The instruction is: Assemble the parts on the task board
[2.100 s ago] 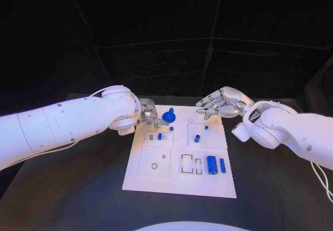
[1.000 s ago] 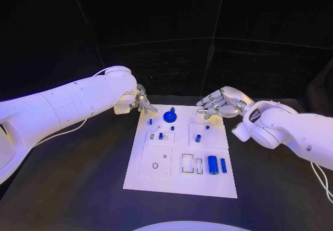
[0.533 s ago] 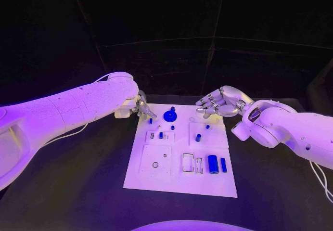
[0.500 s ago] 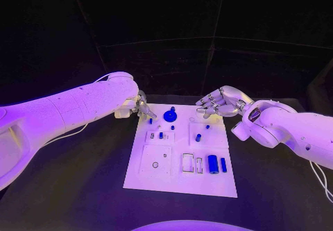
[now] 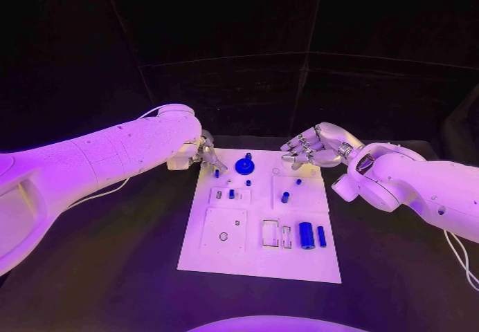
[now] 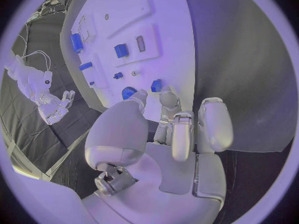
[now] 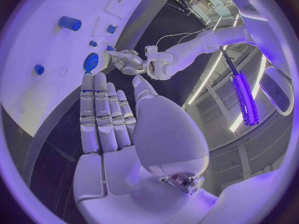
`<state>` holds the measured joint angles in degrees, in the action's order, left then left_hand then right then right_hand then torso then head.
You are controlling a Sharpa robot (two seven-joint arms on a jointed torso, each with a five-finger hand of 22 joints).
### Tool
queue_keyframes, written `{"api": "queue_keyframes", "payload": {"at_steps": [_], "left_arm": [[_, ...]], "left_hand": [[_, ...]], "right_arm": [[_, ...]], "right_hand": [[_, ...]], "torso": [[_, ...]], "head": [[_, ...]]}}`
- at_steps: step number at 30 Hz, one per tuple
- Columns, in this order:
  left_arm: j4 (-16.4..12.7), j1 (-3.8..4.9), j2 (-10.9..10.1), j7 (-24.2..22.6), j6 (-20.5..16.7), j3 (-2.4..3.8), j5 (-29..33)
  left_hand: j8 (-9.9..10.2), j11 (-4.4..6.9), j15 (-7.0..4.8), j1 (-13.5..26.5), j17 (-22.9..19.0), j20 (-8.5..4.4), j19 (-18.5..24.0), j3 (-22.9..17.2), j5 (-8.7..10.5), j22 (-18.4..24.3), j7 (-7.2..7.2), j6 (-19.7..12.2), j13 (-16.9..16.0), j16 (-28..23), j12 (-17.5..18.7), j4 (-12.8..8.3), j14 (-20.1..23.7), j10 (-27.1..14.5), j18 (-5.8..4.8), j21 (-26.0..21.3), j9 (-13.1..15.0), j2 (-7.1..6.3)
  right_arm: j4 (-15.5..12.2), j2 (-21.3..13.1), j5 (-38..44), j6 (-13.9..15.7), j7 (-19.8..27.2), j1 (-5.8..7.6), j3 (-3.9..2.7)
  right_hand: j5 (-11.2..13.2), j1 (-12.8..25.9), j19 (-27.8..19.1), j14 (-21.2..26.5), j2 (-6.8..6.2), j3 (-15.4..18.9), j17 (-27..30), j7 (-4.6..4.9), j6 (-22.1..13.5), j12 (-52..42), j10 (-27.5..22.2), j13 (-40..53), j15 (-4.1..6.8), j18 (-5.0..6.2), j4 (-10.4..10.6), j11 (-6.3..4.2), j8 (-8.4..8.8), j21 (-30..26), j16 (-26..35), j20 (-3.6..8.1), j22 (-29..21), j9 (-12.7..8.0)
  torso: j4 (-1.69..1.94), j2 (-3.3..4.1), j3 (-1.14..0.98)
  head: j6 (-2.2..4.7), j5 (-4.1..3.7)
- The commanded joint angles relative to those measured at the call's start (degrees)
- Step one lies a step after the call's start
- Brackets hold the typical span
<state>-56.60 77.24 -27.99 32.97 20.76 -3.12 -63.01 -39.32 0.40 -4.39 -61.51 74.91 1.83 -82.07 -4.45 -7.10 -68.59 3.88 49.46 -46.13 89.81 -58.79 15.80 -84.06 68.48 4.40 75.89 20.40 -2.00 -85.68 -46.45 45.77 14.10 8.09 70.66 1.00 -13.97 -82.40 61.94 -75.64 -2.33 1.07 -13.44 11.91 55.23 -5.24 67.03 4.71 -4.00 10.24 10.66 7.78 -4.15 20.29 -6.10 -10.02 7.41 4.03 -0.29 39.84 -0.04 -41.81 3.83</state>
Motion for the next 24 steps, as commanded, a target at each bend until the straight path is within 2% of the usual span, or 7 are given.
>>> {"api": "queue_keyframes", "payload": {"at_steps": [1, 10, 24], "left_arm": [[0.2, 0.05, 0.2, -1.2, 0.1, 0.03, -0.4], [1.0, -0.11, 0.8, -1.1, 0.7, 0.01, -0.4], [1.4, -0.21, 1.1, -0.5, 1.4, -0.08, -0.4]], "left_hand": [[0.2, -0.08, 0.40, -0.8, 15.1, 0.43, 0.0, 0.3, -0.05, -0.1, -0.04, 0.4, 0.0, 0.2, -0.3, -0.1, -5.9, -0.1, 0.01, -0.1, -0.1, 0.03], [0.3, -0.05, 0.39, -2.9, 15.1, 0.42, -0.1, 0.5, -0.12, -0.2, -0.07, 0.7, 0.1, 0.2, -0.4, -0.9, -5.9, -0.1, 0.00, -0.1, -0.2, 1.21], [0.2, -0.01, 0.36, -3.7, 15.1, 0.41, -0.1, 0.5, -0.14, -0.2, -0.13, 0.9, 0.1, 0.2, -0.5, -1.3, -5.9, -0.1, 0.00, -0.1, -0.2, 1.56]], "right_arm": [[0.0, 0.1, 0.0, -0.4, 0.5, 0.10, -0.03], [0.0, 0.2, 0.0, -0.5, 0.5, 0.10, -0.03], [0.1, 0.3, 0.0, -0.5, 0.5, 0.10, -0.03]], "right_hand": [[-0.3, 0.5, 0.0, 0.2, 0.22, 0.3, 0.1, -0.07, -0.4, 0.3, -0.2, -0.1, -0.15, 0.19, 0.0, 0.01, 0.21, -0.2, 0.2, -0.21, -0.1, 0.0], [-0.3, 0.5, 0.0, 0.2, 0.22, 0.3, 0.1, -0.07, -0.4, 0.3, -0.2, -0.1, -0.15, 0.19, 0.0, 0.01, 0.21, -0.2, 0.2, -0.21, -0.1, 0.0], [-0.3, 0.5, 0.0, 0.2, 0.22, 0.3, 0.1, -0.07, -0.4, 0.3, -0.2, -0.1, -0.15, 0.19, 0.0, 0.01, 0.21, -0.2, 0.2, -0.21, -0.1, 0.0]], "torso": [[-0.02, 0.06, 0.04], [-0.02, 0.01, 0.03], [-0.08, -0.03, -0.04]], "head": [[-0.01, -0.05], [-0.16, -0.06], [-0.32, -0.05]]}}
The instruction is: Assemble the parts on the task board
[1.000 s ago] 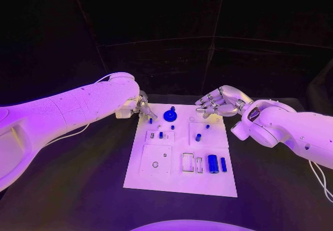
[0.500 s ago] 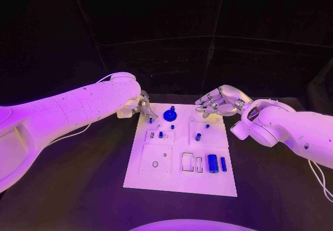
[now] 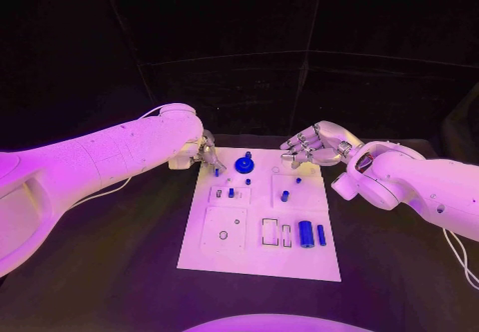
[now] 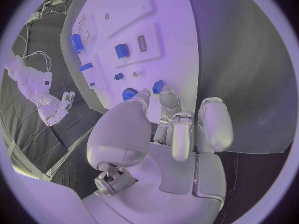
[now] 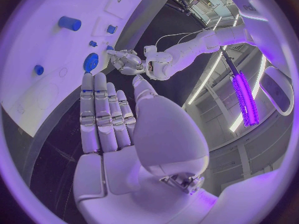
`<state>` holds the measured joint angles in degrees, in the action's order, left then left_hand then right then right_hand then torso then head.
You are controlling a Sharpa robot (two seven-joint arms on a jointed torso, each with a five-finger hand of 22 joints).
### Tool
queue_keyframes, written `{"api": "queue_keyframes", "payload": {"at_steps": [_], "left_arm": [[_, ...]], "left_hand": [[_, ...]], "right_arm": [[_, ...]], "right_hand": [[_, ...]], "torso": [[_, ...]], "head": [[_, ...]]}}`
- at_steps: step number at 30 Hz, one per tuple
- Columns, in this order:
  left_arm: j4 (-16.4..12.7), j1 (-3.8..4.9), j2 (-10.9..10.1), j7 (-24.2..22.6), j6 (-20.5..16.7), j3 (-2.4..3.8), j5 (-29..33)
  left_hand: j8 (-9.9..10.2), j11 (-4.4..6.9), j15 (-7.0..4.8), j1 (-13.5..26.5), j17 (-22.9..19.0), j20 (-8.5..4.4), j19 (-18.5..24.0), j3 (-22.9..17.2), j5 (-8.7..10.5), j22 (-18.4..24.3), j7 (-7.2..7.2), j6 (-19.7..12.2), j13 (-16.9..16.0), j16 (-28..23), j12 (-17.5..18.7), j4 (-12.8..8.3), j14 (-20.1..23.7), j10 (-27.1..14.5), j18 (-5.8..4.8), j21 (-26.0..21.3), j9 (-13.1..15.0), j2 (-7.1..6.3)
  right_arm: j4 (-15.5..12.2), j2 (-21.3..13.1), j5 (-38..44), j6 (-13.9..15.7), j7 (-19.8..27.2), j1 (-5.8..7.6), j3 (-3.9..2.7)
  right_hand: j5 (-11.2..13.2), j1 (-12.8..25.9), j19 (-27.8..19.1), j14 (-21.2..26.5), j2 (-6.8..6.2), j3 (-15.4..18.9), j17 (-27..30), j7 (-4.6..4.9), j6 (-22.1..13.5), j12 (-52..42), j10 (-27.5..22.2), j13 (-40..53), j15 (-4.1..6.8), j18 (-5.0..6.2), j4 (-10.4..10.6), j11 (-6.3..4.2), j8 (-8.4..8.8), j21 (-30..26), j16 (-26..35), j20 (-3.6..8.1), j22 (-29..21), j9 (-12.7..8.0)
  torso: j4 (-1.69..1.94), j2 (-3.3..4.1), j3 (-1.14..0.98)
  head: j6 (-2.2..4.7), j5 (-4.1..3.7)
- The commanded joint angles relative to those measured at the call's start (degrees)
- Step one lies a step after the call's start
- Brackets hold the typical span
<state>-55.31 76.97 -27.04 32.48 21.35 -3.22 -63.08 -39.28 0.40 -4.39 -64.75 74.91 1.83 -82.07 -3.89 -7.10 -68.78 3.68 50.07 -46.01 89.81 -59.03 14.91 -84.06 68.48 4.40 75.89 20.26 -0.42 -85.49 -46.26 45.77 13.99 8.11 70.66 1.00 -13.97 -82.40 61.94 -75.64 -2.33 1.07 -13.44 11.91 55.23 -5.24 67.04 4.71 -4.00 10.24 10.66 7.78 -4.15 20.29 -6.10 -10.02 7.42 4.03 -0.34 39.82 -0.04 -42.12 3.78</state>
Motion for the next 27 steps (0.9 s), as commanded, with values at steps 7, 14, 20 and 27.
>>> {"api": "queue_keyframes", "payload": {"at_steps": [7, 14, 20, 27], "left_arm": [[0.1, 0.06, 0.1, -0.1, 0.3, 0.00, -0.3], [0.0, 0.04, 0.1, -1.0, -0.4, 0.00, -0.2], [-0.4, 0.00, 0.0, -1.8, -0.4, -0.01, 0.4], [-2.2, -0.06, -1.2, -2.3, -1.9, -0.01, 1.1]], "left_hand": [[0.2, 0.10, 0.28, -2.4, 15.1, 0.35, -0.1, -0.7, -0.29, -0.1, -0.03, 0.4, 0.1, 0.2, -0.3, -1.4, -5.9, -0.1, -0.01, -0.1, -0.1, 1.28], [0.8, 0.68, -0.27, -10.1, 15.1, -0.13, -0.1, -7.8, -0.82, -0.3, -0.60, -0.4, 0.4, 0.2, 0.2, -6.5, -5.9, -0.4, 0.00, -0.1, -0.4, 4.82], [0.2, 0.23, 0.09, -9.4, 15.1, 0.21, -0.2, -20.9, -0.59, -0.6, -0.10, -0.5, 1.2, 0.2, 0.8, -10.2, -5.9, 0.4, -0.08, -0.1, 0.0, 1.64], [-0.6, 0.37, 0.15, -7.5, 15.1, 0.20, -0.3, -24.8, -0.12, -0.8, -0.19, -0.4, 1.0, 0.2, 0.5, -11.0, -5.9, 1.1, -0.09, 0.0, 0.5, 0.24]], "right_arm": [[0.0, 0.1, 0.0, -0.4, 0.5, 0.10, -0.03], [0.0, 0.1, 0.0, -0.4, 0.6, 0.10, -0.03], [0.0, 0.1, 0.0, -0.5, 0.7, 0.10, -0.03], [0.0, 0.1, 0.0, -0.6, 0.8, 0.10, -0.03]], "right_hand": [[-0.3, 0.4, 0.1, 0.3, 0.33, 0.3, 0.1, -0.06, -0.4, 0.2, -0.2, -0.1, -0.16, 0.21, -0.1, 0.01, 0.18, -0.4, 0.3, -0.24, -0.1, 0.0], [-0.4, 0.3, 0.1, 0.3, 0.39, 0.3, 0.1, -0.06, -0.4, 0.2, -0.3, 0.0, -0.16, 0.22, -0.1, 0.01, 0.17, -0.4, 0.3, -0.25, -0.2, 0.0], [-0.4, 0.3, 0.1, 0.3, 0.39, 0.3, 0.1, -0.06, -0.4, 0.2, -0.3, 0.0, -0.16, 0.22, -0.1, 0.01, 0.17, -0.4, 0.3, -0.25, -0.2, 0.0], [-0.4, 0.3, 0.1, 0.3, 0.39, 0.3, 0.1, -0.06, -0.4, 0.2, -0.3, 0.0, -0.16, 0.22, -0.1, 0.01, 0.17, -0.4, 0.3, -0.25, -0.2, 0.0]], "torso": [[-0.06, -0.02, -0.04], [-0.07, -0.05, -0.07], [-0.09, -0.09, -0.07], [-0.05, -0.12, -0.07]], "head": [[-0.12, 0.00], [-0.27, 0.00], [-0.46, 0.01], [-0.51, -0.03]]}}
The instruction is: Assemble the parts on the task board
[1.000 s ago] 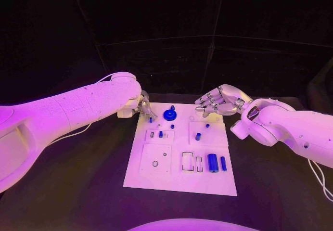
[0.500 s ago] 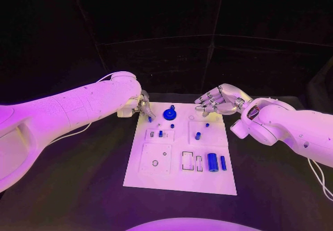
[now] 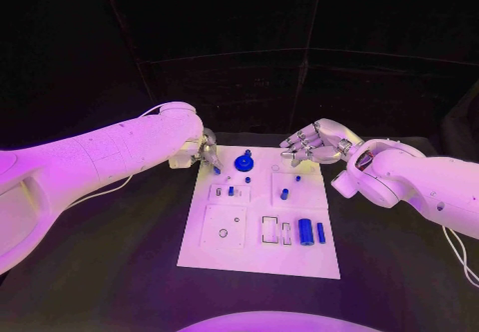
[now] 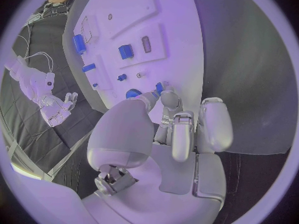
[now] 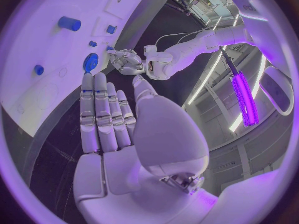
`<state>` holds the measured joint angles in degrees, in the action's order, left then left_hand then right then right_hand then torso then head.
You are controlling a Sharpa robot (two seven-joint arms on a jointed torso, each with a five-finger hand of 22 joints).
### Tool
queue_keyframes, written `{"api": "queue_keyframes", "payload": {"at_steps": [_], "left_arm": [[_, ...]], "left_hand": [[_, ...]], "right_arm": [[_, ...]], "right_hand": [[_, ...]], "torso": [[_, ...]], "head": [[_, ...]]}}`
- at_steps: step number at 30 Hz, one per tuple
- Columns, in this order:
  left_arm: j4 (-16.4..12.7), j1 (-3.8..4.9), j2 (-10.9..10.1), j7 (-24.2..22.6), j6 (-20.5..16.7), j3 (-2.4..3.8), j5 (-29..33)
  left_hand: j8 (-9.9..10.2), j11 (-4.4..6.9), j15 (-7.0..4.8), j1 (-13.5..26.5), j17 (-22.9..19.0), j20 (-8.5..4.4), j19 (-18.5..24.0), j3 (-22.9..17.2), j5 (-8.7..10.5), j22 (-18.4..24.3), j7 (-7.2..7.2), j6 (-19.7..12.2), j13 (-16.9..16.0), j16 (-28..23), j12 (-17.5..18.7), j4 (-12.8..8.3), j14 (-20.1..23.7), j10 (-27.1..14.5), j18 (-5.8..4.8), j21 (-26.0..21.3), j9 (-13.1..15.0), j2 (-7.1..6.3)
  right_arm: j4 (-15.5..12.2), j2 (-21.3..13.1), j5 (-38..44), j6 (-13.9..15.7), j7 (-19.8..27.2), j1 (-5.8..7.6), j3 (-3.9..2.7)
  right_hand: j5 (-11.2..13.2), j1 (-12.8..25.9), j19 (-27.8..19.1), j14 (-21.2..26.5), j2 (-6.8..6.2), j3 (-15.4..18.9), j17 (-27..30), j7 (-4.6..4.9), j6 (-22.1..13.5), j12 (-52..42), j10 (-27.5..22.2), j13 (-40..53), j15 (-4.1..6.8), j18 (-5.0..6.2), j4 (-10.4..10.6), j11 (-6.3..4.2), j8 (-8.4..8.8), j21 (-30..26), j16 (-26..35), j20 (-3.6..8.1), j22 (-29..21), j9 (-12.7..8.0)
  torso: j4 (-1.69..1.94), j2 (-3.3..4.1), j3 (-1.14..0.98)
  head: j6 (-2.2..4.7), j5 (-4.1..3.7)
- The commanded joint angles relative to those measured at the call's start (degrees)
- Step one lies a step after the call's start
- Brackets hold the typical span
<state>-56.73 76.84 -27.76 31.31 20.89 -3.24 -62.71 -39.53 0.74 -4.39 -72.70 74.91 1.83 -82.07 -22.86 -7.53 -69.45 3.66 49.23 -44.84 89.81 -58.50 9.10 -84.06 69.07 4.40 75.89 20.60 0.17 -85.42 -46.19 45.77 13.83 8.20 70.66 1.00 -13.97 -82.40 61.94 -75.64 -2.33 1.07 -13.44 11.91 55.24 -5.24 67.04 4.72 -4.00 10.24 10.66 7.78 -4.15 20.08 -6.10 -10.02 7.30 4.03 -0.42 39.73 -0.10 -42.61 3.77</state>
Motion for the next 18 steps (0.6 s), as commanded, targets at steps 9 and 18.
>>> {"api": "queue_keyframes", "payload": {"at_steps": [9, 18], "left_arm": [[-7.1, 0.04, -4.7, -1.7, -6.9, 0.04, 0.9], [-15.9, -0.36, -10.5, -3.8, -14.5, -0.01, 0.9]], "left_hand": [[-0.8, 0.14, 0.08, 1.1, 15.1, 0.15, -0.3, -6.9, 0.73, -0.3, -0.31, 0.6, -0.8, 0.2, -0.6, -5.6, -5.9, 1.2, -0.10, 0.0, 0.5, -0.96], [-1.5, 0.42, -0.10, 1.5, 15.1, 0.01, -0.5, -7.4, 1.36, -0.7, -0.68, 0.8, -1.5, 0.2, -1.4, -6.4, -5.9, 2.0, -0.18, 0.3, 1.0, -2.72]], "right_arm": [[-0.1, -0.2, 0.0, -0.5, 0.7, 0.10, -0.03], [-0.1, -0.4, 0.0, -0.4, 0.8, 0.10, -0.02]], "right_hand": [[-0.4, 0.3, 0.1, 0.3, 0.44, 0.4, 0.1, -0.05, -0.4, 0.2, -0.3, 0.0, -0.17, 0.22, -0.1, 0.02, 0.17, -0.3, 0.3, -0.26, -0.1, 0.0], [-0.4, 0.4, 0.1, 0.3, 0.56, 0.4, 0.0, -0.03, -0.5, 0.2, -0.3, 0.0, -0.19, 0.22, -0.1, 0.04, 0.16, -0.3, 0.4, -0.28, -0.1, 0.0]], "torso": [[0.13, -0.13, -0.03], [0.30, -0.19, 0.00]], "head": [[-0.02, 0.17], [-0.03, 0.54]]}}
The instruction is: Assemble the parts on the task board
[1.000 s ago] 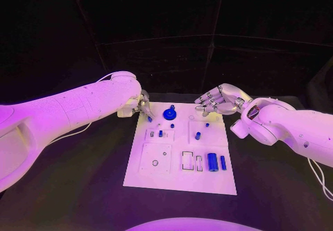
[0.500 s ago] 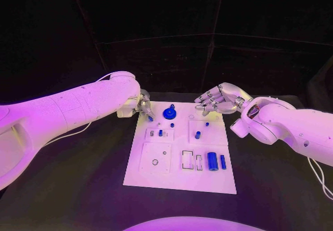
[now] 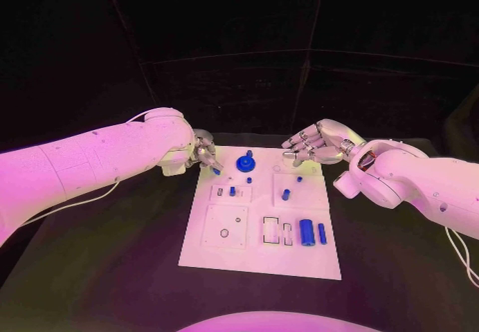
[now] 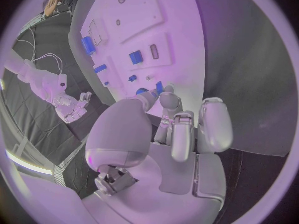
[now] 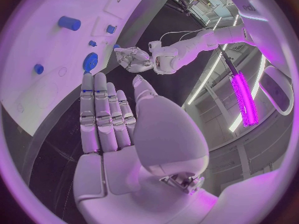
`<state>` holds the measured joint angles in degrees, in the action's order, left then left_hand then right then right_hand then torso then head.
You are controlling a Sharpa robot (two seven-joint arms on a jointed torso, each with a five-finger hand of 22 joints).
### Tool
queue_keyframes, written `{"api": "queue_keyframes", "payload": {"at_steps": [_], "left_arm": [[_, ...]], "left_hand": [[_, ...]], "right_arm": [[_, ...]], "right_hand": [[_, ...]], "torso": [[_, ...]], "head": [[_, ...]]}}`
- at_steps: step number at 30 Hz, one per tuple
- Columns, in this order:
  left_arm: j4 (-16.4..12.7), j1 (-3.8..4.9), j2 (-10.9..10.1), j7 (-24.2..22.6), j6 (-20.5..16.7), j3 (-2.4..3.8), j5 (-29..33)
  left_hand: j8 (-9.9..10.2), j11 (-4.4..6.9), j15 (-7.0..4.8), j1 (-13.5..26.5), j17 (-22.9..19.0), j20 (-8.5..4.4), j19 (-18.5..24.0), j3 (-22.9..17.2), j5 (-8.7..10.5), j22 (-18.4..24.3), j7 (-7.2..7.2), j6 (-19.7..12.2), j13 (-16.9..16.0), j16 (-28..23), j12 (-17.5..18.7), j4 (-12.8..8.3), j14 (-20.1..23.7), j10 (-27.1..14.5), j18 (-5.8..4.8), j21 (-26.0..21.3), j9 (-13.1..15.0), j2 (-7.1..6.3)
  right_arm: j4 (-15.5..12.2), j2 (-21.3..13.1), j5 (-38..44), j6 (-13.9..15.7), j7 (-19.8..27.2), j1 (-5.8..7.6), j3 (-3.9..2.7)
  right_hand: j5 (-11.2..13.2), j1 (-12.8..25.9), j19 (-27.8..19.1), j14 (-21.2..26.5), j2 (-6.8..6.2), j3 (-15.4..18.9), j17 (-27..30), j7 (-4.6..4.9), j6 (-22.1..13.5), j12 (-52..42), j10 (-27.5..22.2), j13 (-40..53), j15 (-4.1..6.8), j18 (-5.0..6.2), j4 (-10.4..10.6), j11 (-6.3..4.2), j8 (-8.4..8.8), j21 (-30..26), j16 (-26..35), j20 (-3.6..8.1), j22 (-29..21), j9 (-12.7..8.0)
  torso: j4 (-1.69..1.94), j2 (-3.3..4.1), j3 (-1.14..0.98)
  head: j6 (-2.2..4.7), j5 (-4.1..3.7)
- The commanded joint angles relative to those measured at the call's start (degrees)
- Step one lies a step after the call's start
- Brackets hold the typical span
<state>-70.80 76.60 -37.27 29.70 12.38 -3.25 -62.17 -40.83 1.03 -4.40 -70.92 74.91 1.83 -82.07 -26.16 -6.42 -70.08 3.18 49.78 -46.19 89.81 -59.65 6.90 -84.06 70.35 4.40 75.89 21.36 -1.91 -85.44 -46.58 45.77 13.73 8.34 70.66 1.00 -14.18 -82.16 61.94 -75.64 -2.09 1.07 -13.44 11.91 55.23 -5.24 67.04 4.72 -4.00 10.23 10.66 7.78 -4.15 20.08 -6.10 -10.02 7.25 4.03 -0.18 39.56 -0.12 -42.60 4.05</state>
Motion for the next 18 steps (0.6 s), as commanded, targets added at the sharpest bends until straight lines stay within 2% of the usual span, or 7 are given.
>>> {"api": "queue_keyframes", "payload": {"at_steps": [1, 6, 10, 18], "left_arm": [[-2.6, -0.22, -1.5, -2.4, -6.6, -0.01, 0.3], [-4.9, -0.75, -3.1, -3.0, -8.4, -0.03, 0.3], [-6.3, -1.37, -3.9, -3.1, -9.0, -0.06, 0.3], [-8.3, -2.84, -4.7, -3.3, -10.6, -0.08, 0.3]], "left_hand": [[-0.2, 0.13, -0.10, -0.3, 15.1, 0.01, -0.6, -4.1, 0.27, -0.2, -0.20, 0.3, -0.2, 0.2, -0.3, -4.2, -5.9, 0.7, -0.19, 0.3, 0.2, -0.70], [-0.5, 0.25, -0.17, -0.2, 15.1, -0.06, -0.7, -4.1, 0.75, -0.4, -0.35, 0.5, -0.4, 0.2, -0.5, -4.5, -5.9, 1.0, -0.24, 0.5, 0.4, -1.26], [-0.6, 0.42, -0.31, -0.3, 15.1, -0.19, -0.7, -4.4, 3.42, -0.5, -0.54, 0.5, -0.3, 0.2, -0.5, -4.8, -5.9, 1.1, -0.25, 0.5, 0.5, -1.44], [-0.6, 0.47, -0.35, -0.5, 15.1, -0.23, -0.8, -4.5, 3.52, -0.7, -0.60, 0.6, -0.6, 0.2, -0.7, -5.0, -5.9, 1.3, -0.29, 0.7, 0.5, -1.60]], "right_arm": [[0.0, -0.1, 0.0, -0.3, 0.7, 0.11, -0.03], [0.0, -0.1, 0.0, -0.3, 0.7, 0.11, -0.03], [0.0, -0.1, 0.0, -0.3, 0.7, 0.11, -0.03], [0.1, -0.1, 0.0, -0.4, 0.7, 0.11, -0.02]], "right_hand": [[-0.2, 0.2, 0.1, 0.3, 0.32, 0.4, 0.0, -0.03, -0.5, 0.2, -0.3, 0.0, -0.19, 0.23, -0.1, 0.04, 0.16, -0.3, 0.4, -0.28, -0.1, 0.0], [-0.3, 0.2, 0.1, 0.3, 0.40, 0.4, 0.0, -0.02, -0.5, 0.2, -0.4, 0.0, -0.20, 0.23, 0.0, 0.05, 0.15, -0.4, 0.4, -0.29, -0.1, 0.0], [-0.3, 0.2, 0.1, 0.3, 0.41, 0.5, 0.0, -0.02, -0.5, 0.2, -0.4, 0.0, -0.20, 0.23, 0.0, 0.05, 0.15, -0.4, 0.4, -0.29, -0.1, 0.0], [-0.3, 0.3, 0.1, 0.3, 0.47, 0.5, 0.0, -0.02, -0.5, 0.2, -0.4, 0.0, -0.21, 0.23, 0.0, 0.06, 0.15, -0.4, 0.4, -0.30, -0.1, 0.0]], "torso": [[0.13, -0.04, 0.03], [0.34, -0.13, 0.07], [0.27, -0.06, 0.08], [0.36, -0.01, 0.09]], "head": [[-0.03, 0.25], [-0.07, 0.17], [-0.02, 0.19], [-0.21, 0.15]]}}
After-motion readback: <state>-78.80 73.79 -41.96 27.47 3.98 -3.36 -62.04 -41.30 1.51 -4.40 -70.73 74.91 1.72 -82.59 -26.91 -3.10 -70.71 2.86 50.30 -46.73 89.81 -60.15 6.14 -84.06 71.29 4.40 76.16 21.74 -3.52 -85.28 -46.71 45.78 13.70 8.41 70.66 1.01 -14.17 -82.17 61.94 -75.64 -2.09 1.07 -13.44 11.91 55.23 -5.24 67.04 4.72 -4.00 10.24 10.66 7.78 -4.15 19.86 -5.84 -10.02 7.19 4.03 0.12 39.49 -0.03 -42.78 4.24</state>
